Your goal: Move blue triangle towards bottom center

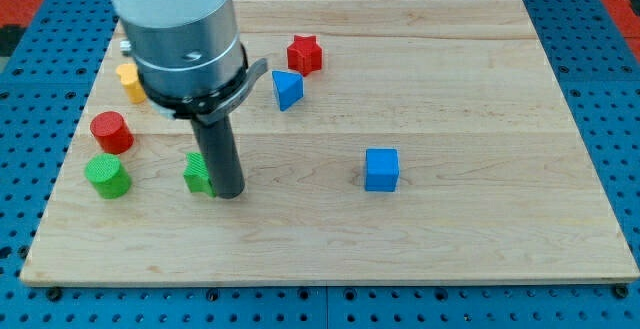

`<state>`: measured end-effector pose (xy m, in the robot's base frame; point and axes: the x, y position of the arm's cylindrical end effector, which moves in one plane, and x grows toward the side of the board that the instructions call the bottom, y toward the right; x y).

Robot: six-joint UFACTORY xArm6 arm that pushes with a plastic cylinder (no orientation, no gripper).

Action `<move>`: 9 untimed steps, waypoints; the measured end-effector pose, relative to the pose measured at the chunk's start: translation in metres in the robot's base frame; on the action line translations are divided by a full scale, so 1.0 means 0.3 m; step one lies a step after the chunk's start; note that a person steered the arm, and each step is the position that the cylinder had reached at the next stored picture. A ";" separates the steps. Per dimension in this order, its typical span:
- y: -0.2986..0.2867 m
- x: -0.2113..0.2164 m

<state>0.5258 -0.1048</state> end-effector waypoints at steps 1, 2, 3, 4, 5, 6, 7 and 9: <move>0.144 -0.021; 0.346 -0.256; 0.438 -0.524; 0.198 -0.542; 0.133 -0.489; 0.024 -0.493; -0.035 -0.428; -0.131 -0.380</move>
<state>0.4119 -0.1442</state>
